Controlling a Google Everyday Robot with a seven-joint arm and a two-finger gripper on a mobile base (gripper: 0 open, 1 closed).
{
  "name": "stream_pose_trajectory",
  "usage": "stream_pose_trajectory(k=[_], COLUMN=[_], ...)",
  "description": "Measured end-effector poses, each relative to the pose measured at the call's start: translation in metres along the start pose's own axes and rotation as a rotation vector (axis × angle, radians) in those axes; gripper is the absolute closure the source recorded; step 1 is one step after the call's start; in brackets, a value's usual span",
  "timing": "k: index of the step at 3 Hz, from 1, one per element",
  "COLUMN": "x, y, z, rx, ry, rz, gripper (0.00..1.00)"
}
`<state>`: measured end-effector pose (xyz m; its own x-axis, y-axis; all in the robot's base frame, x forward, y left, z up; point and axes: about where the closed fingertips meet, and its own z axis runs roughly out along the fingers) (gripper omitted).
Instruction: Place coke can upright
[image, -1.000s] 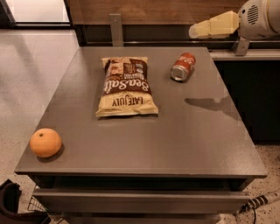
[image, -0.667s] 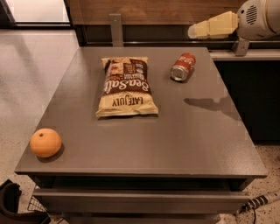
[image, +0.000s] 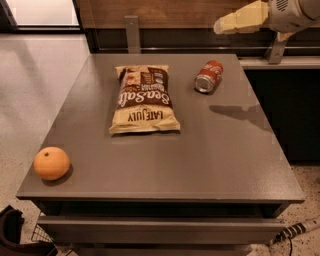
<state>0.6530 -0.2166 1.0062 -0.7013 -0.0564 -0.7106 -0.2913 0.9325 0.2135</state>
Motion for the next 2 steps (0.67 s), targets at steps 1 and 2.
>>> stream_pose_trajectory(k=[1, 2], x=[-0.010, -0.013], y=[-0.010, -0.022], z=[0.022, 0.046], rx=[0.142, 0.227], ry=[0.096, 0.163], rz=[0.059, 0.193], gripper=[0.00, 0.00])
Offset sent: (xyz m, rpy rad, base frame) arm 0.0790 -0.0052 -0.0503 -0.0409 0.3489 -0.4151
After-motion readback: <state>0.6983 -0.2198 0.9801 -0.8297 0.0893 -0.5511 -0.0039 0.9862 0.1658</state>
